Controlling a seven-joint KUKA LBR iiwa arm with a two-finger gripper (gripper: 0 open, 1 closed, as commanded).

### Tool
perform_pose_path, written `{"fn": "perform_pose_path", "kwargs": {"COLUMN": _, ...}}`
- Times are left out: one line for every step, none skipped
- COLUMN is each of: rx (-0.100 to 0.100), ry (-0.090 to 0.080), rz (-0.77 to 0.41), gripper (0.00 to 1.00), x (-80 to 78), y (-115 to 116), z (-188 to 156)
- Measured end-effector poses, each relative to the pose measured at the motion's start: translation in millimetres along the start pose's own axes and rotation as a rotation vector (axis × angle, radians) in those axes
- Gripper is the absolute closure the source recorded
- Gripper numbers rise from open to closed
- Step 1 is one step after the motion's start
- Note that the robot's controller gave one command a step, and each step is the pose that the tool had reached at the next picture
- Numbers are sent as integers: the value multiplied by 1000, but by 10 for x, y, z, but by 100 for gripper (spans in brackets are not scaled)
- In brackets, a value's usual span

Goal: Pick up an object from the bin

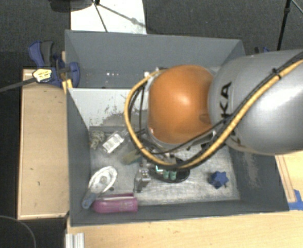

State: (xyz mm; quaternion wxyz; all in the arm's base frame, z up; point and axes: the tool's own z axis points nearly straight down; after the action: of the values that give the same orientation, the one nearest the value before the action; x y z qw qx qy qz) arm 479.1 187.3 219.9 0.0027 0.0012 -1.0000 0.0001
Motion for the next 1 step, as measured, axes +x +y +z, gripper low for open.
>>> {"fn": "perform_pose_path", "kwargs": {"rx": -5, "ry": -19, "rz": -10, "gripper": 0, "x": -381, "y": 297, "z": 1493}}
